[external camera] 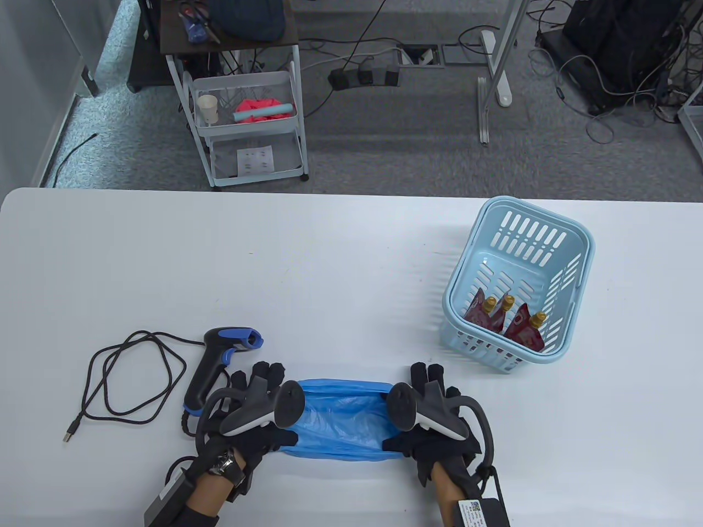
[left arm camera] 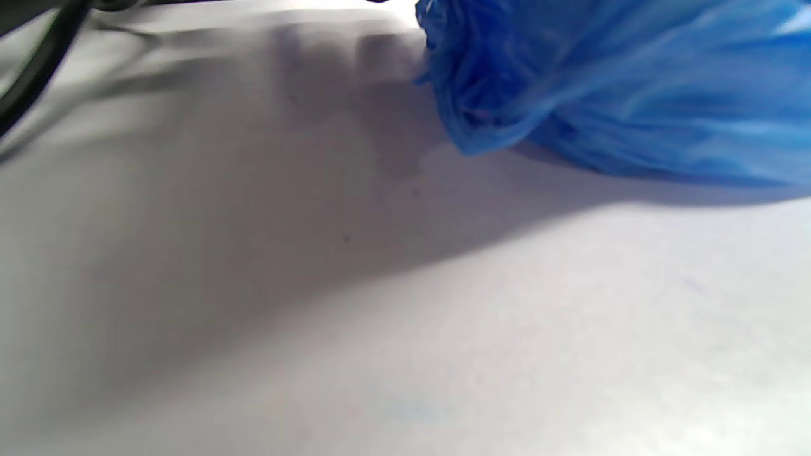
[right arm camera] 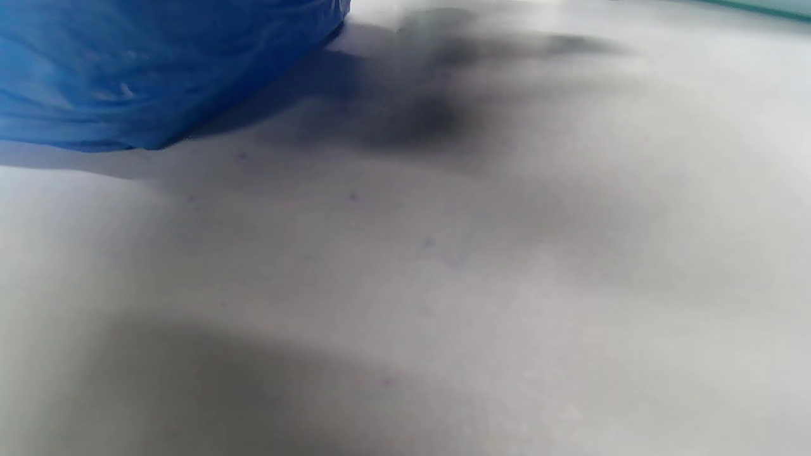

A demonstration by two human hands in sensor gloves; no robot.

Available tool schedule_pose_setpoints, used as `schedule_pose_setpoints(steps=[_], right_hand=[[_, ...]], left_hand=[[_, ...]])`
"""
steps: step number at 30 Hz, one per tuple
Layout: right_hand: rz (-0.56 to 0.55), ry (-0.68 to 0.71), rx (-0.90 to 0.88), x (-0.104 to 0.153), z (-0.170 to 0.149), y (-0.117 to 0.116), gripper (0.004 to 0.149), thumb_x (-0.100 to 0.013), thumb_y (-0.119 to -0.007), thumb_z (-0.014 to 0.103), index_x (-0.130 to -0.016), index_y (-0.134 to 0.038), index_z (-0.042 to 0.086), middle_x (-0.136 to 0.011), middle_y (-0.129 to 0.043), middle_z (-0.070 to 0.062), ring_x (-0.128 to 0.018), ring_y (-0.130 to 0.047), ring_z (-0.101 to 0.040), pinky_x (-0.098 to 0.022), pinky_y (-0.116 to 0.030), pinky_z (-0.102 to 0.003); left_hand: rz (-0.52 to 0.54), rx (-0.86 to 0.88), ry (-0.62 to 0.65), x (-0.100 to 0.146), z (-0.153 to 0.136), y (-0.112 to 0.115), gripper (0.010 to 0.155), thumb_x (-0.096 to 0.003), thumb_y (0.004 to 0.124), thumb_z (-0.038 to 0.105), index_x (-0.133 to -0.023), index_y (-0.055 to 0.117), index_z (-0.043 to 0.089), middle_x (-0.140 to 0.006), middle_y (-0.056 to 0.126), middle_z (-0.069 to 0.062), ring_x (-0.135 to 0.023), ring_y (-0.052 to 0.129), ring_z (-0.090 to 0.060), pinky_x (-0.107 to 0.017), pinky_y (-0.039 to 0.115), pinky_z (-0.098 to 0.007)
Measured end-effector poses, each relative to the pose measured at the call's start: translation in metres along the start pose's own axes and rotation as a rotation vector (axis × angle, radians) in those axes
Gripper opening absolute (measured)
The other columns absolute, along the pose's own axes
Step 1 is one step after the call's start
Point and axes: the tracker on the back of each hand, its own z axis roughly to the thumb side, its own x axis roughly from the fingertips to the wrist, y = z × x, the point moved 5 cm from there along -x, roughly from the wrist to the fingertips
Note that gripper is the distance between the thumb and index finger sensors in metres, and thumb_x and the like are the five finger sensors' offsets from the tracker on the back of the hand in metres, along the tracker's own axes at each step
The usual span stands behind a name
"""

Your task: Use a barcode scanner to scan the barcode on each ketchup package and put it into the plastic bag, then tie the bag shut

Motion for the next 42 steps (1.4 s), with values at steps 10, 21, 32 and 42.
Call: schedule_pose_setpoints(steps=[10,21,32,42], right_hand=[[-0.105,0.054,-0.017,0.004,0.007,0.009,0.085,-0.043,-0.081,0.057,-0.113,-0.041,0.032,-0.118,-0.01,-0.022,-0.106,-0.008,-0.049,-0.075,-0.031,-0.071],[-0.211,0.122,-0.081,0.02,0.01,0.028,0.078,-0.044,-0.079,0.057,-0.111,-0.051,0.03,-0.119,-0.02,-0.022,-0.107,-0.016,-0.05,-0.074,-0.035,-0.07],[-0.308,0.181,-0.144,0.042,0.012,0.046,0.075,-0.045,-0.079,0.057,-0.11,-0.054,0.031,-0.119,-0.026,-0.022,-0.107,-0.021,-0.051,-0.074,-0.037,-0.07],[-0.388,0.137,-0.133,0.055,0.002,0.055,0.081,-0.048,-0.072,0.061,-0.114,-0.043,0.026,-0.12,-0.026,-0.024,-0.107,-0.022,-0.051,-0.074,-0.03,-0.072]], left_hand=[[0.007,-0.001,0.007,0.001,0.001,0.0,0.088,-0.0365,0.085,0.06,-0.111,0.049,0.032,-0.121,0.029,-0.01,-0.116,0.032,-0.044,-0.08,0.036,-0.069],[0.016,-0.023,0.003,0.002,0.003,-0.001,0.087,-0.0369,0.084,0.061,-0.111,0.05,0.03,-0.121,0.03,-0.01,-0.115,0.033,-0.044,-0.08,0.037,-0.069],[0.022,-0.026,0.006,0.002,0.004,-0.001,0.086,-0.0371,0.084,0.061,-0.111,0.051,0.029,-0.121,0.031,-0.009,-0.115,0.034,-0.044,-0.08,0.038,-0.069],[0.023,-0.032,0.006,0.002,0.005,-0.001,0.086,-0.0373,0.083,0.061,-0.111,0.051,0.029,-0.121,0.031,-0.009,-0.115,0.035,-0.044,-0.08,0.039,-0.069]])
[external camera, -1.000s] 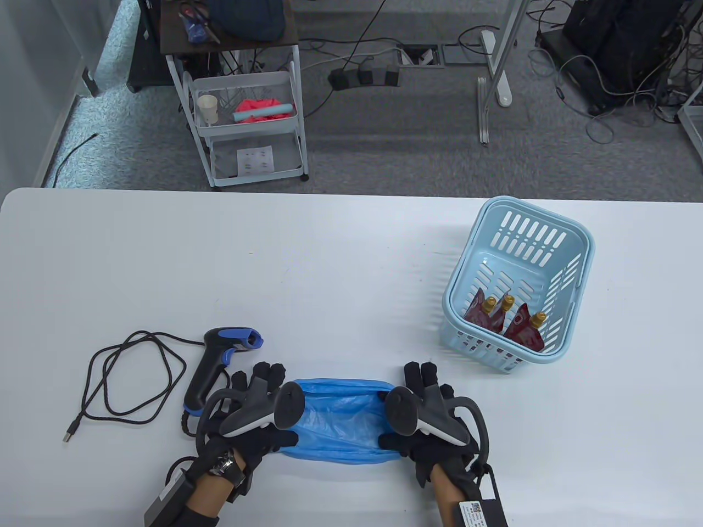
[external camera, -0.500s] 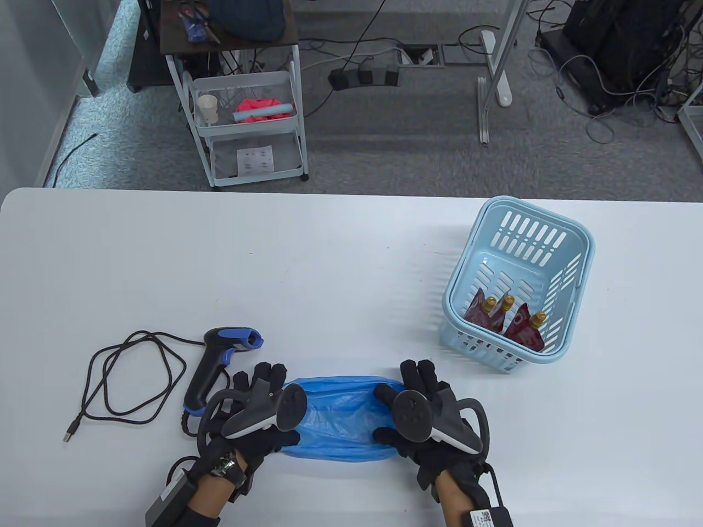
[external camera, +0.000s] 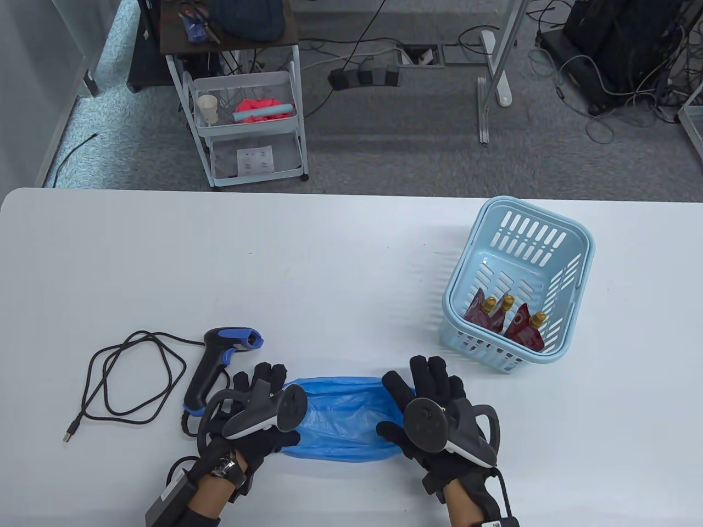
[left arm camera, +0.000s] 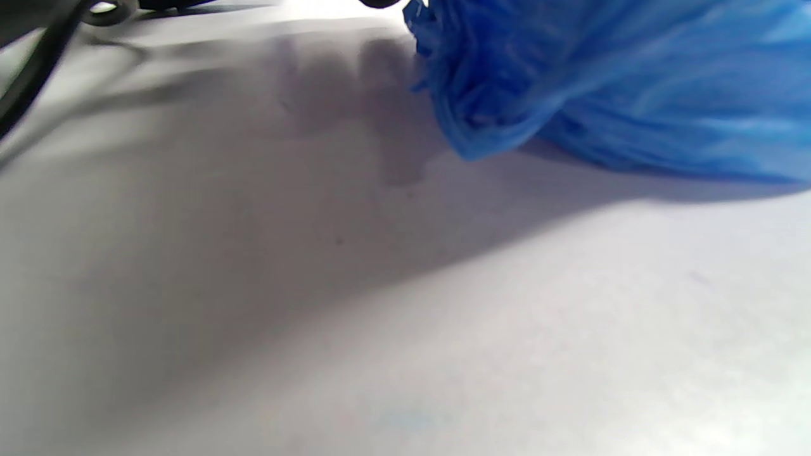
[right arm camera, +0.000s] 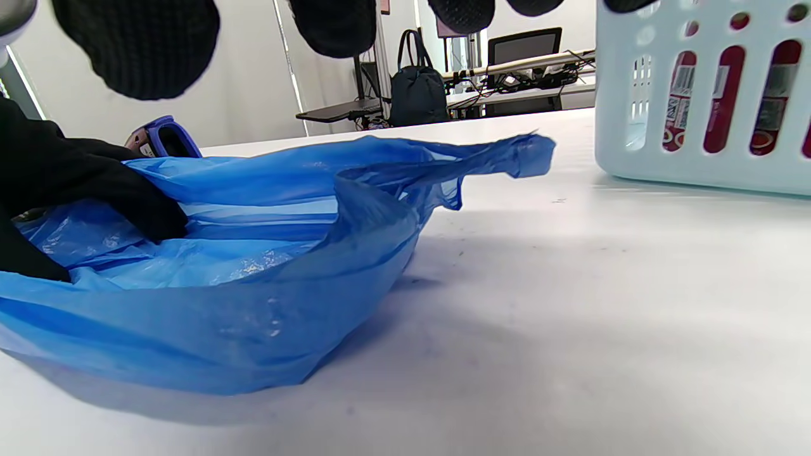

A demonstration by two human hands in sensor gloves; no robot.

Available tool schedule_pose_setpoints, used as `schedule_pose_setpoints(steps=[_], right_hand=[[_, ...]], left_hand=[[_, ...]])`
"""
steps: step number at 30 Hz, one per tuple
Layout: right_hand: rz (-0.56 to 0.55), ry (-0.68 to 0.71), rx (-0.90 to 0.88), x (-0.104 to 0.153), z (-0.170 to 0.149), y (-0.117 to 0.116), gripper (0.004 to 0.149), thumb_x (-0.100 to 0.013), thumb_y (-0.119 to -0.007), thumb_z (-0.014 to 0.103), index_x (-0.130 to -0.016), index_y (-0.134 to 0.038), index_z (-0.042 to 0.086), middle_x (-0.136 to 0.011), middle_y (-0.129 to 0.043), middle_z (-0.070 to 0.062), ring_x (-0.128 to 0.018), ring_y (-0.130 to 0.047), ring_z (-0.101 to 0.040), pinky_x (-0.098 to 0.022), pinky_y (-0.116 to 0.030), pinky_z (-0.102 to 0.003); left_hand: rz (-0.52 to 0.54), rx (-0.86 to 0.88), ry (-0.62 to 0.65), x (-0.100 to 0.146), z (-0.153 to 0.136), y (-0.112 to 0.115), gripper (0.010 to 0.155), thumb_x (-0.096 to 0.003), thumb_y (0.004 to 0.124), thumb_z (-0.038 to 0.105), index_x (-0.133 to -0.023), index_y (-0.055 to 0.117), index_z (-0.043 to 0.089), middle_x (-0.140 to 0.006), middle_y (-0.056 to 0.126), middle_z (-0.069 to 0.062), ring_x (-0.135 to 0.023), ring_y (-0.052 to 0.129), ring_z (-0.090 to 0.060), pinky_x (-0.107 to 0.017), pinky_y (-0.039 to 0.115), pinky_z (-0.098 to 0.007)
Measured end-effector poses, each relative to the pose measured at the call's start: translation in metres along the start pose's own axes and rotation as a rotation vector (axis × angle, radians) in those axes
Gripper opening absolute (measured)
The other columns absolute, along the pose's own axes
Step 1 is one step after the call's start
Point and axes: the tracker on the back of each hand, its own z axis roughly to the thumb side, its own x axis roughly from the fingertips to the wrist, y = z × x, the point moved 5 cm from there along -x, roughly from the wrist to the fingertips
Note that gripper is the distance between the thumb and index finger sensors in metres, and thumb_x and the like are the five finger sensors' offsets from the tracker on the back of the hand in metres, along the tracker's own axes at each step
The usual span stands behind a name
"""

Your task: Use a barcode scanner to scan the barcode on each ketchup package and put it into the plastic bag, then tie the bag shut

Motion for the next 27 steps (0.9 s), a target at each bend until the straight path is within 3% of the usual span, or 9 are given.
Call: schedule_pose_setpoints(steps=[13,27], right_hand=[[0.048,-0.059,0.056,-0.003,-0.009,-0.009,0.09,-0.048,-0.066,0.066,-0.117,-0.025,0.025,-0.119,-0.009,-0.023,-0.106,-0.004,-0.049,-0.07,-0.009,-0.074],[0.092,-0.087,0.037,-0.005,-0.017,-0.017,0.091,-0.049,-0.064,0.066,-0.117,-0.021,0.025,-0.118,-0.007,-0.022,-0.105,-0.001,-0.049,-0.069,-0.006,-0.073]], left_hand=[[0.006,-0.017,0.001,0.001,0.002,-0.001,0.085,-0.039,0.081,0.062,-0.112,0.051,0.029,-0.121,0.032,-0.01,-0.115,0.035,-0.044,-0.08,0.04,-0.068],[0.091,0.138,0.049,0.009,-0.004,-0.012,0.074,-0.0403,0.079,0.061,-0.108,0.064,0.036,-0.121,0.039,-0.01,-0.114,0.042,-0.044,-0.079,0.042,-0.067]])
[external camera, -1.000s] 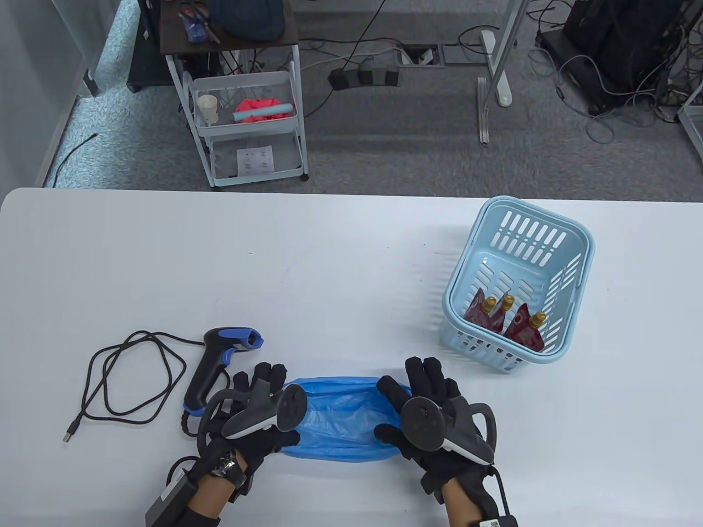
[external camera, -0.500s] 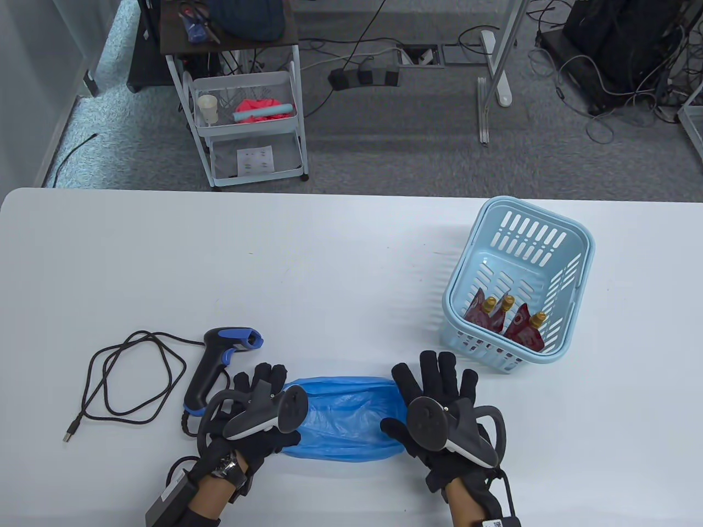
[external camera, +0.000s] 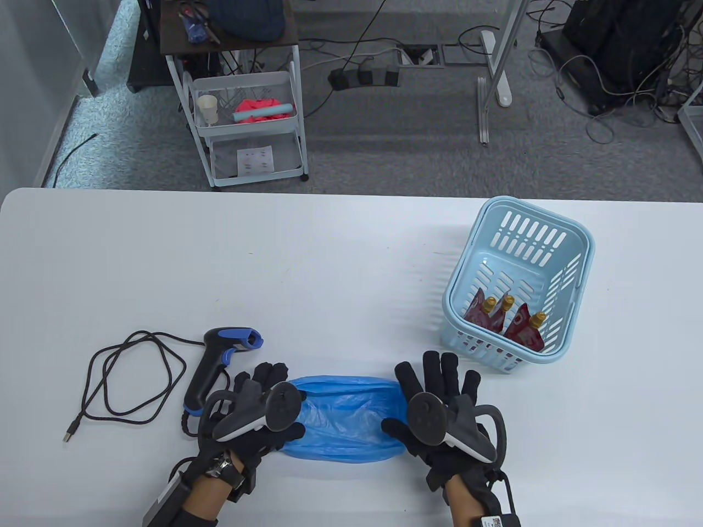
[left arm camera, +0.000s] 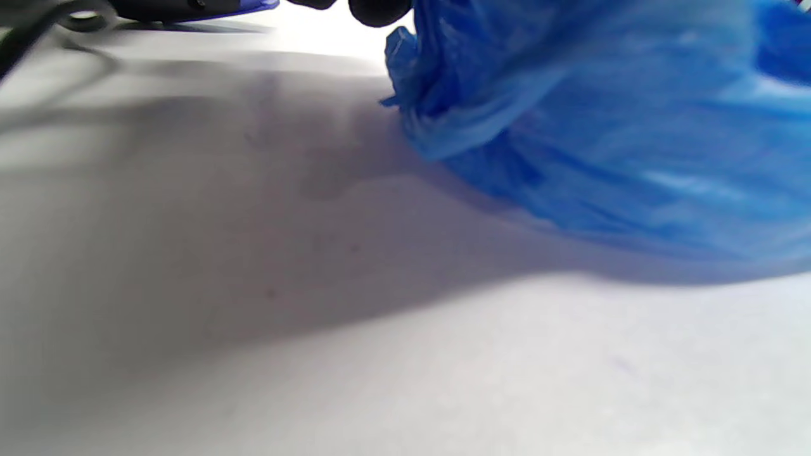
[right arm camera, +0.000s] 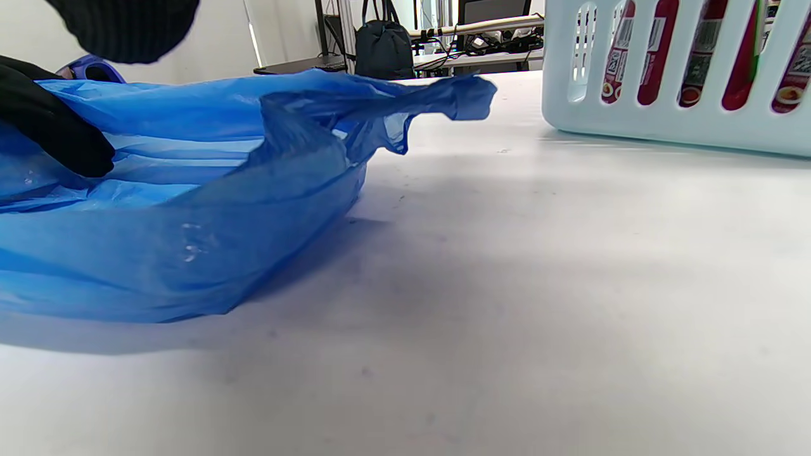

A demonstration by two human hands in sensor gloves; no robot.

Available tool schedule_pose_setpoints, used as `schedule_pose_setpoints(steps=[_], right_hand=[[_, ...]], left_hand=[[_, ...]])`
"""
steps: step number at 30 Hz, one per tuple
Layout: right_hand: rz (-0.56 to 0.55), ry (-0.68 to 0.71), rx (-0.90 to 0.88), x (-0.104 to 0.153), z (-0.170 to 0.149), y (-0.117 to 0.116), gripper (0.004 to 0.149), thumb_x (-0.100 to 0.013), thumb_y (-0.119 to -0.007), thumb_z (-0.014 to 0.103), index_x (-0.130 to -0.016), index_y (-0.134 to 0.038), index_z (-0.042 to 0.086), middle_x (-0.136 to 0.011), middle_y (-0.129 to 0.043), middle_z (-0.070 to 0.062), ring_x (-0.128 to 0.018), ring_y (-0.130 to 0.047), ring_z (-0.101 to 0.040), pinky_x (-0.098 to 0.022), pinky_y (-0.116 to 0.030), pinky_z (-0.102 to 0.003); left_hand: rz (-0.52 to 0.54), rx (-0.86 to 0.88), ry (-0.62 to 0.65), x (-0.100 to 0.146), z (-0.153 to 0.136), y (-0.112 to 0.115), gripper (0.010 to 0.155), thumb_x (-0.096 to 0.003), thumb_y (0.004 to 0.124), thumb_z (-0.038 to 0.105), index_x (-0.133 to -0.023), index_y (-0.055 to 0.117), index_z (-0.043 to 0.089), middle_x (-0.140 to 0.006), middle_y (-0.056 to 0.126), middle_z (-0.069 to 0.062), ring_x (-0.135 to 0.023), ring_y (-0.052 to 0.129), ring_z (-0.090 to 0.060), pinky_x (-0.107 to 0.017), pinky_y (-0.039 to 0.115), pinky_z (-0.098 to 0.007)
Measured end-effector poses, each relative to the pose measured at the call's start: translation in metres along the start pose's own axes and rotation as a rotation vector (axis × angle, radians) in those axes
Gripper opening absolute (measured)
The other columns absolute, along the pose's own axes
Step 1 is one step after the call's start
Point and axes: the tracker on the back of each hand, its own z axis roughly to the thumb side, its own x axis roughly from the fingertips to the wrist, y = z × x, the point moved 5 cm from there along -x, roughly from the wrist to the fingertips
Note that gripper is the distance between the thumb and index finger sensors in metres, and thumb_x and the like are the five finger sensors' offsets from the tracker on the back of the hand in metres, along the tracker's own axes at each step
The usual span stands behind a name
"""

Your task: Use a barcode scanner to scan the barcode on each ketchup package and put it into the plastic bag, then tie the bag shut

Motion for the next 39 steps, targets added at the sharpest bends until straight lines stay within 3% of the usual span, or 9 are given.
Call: schedule_pose_setpoints(steps=[23,30,39], right_hand=[[-0.025,0.008,-0.025,0.001,-0.001,0.001,0.089,-0.049,-0.065,0.065,-0.116,-0.023,0.024,-0.118,-0.008,-0.023,-0.106,-0.002,-0.049,-0.069,-0.007,-0.073],[-0.028,0.007,-0.027,0.001,-0.001,0.001,0.089,-0.049,-0.065,0.065,-0.116,-0.024,0.024,-0.118,-0.008,-0.023,-0.106,-0.003,-0.049,-0.07,-0.008,-0.073],[-0.032,0.007,-0.024,0.001,-0.001,0.001,0.089,-0.049,-0.065,0.065,-0.116,-0.024,0.024,-0.118,-0.009,-0.023,-0.106,-0.003,-0.049,-0.07,-0.009,-0.073]], left_hand=[[0.03,0.337,0.164,0.011,-0.004,-0.021,0.066,-0.0399,0.078,0.064,-0.101,0.076,0.037,-0.122,0.039,-0.008,-0.114,0.041,-0.045,-0.079,0.041,-0.068],[0.077,0.375,0.176,0.017,-0.007,-0.036,0.07,-0.0399,0.078,0.064,-0.103,0.073,0.036,-0.122,0.039,-0.011,-0.114,0.04,-0.045,-0.079,0.041,-0.068],[0.233,0.517,0.13,0.028,-0.034,-0.062,0.08,-0.0406,0.077,0.064,-0.111,0.06,0.029,-0.12,0.045,-0.009,-0.113,0.047,-0.044,-0.078,0.047,-0.067]])
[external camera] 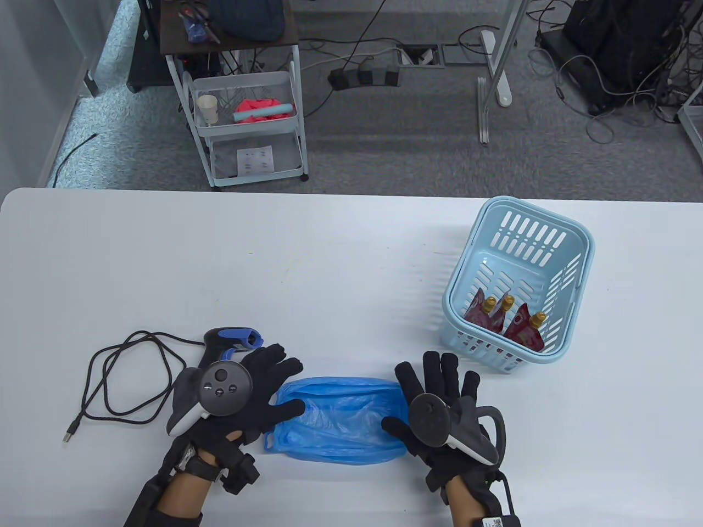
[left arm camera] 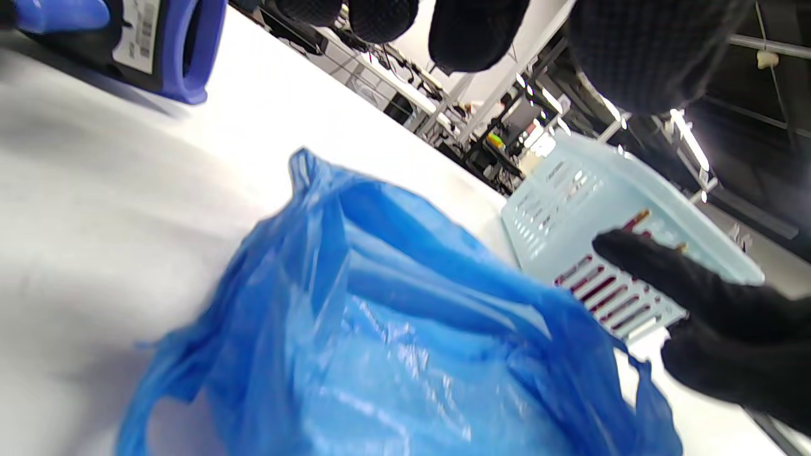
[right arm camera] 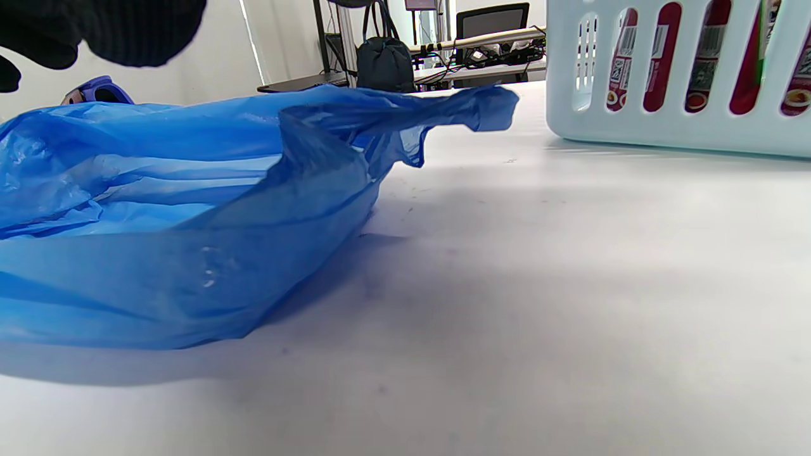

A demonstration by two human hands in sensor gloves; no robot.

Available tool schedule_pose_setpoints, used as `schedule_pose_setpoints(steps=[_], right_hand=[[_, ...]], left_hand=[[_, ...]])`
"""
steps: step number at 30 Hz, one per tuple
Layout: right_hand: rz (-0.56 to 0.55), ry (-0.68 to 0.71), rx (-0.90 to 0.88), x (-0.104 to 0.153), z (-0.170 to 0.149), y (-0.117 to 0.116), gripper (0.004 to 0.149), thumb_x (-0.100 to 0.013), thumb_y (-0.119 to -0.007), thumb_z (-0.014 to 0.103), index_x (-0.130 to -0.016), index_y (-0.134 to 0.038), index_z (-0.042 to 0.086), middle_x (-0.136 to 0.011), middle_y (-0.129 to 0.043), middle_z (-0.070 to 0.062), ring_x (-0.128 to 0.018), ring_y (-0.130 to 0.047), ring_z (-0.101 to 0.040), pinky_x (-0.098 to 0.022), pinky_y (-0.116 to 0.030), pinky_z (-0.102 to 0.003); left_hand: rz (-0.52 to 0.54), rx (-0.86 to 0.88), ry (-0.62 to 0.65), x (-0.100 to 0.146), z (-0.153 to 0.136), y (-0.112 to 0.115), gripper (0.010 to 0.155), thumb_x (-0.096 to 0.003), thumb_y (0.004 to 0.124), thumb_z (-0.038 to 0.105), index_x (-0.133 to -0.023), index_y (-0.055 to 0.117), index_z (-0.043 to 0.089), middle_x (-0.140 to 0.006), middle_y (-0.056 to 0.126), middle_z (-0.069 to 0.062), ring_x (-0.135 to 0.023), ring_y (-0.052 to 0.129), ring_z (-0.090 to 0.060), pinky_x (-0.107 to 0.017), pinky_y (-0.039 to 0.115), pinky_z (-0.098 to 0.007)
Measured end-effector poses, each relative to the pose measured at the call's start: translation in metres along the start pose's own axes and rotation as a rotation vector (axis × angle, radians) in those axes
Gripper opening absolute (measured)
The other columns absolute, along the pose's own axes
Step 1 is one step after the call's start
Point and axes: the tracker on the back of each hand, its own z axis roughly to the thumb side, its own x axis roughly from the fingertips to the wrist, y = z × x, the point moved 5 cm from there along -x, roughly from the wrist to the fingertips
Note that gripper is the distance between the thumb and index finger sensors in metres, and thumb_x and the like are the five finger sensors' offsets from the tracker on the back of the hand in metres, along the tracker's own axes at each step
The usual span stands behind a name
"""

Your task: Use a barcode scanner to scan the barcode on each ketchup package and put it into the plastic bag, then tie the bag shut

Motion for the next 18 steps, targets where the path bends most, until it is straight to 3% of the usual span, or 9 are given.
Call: schedule_pose_setpoints(steps=[5,10,18], right_hand=[[-0.005,0.003,-0.008,0.0,0.0,0.0,0.089,-0.049,-0.065,0.065,-0.116,-0.025,0.024,-0.118,-0.009,-0.023,-0.106,-0.003,-0.049,-0.07,-0.009,-0.073],[-0.001,-0.001,-0.01,-0.001,-0.001,-0.001,0.088,-0.049,-0.066,0.064,-0.116,-0.025,0.024,-0.118,-0.009,-0.023,-0.106,-0.004,-0.049,-0.07,-0.009,-0.073],[0.004,-0.002,-0.011,-0.002,-0.001,-0.002,0.088,-0.049,-0.066,0.064,-0.116,-0.025,0.024,-0.118,-0.009,-0.023,-0.106,-0.004,-0.049,-0.07,-0.009,-0.073]], left_hand=[[0.102,-0.025,-0.085,0.004,-0.013,-0.019,0.08,-0.0427,0.075,0.063,-0.112,0.056,0.028,-0.12,0.045,-0.01,-0.113,0.047,-0.044,-0.078,0.048,-0.066],[0.187,-0.205,-0.234,0.009,-0.031,-0.033,0.079,-0.0457,0.07,0.063,-0.114,0.049,0.029,-0.12,0.041,-0.01,-0.113,0.044,-0.044,-0.079,0.047,-0.064],[0.205,-0.335,-0.487,0.012,-0.079,-0.038,0.08,-0.0469,0.068,0.063,-0.115,0.043,0.028,-0.12,0.036,-0.01,-0.113,0.042,-0.045,-0.079,0.047,-0.063]])
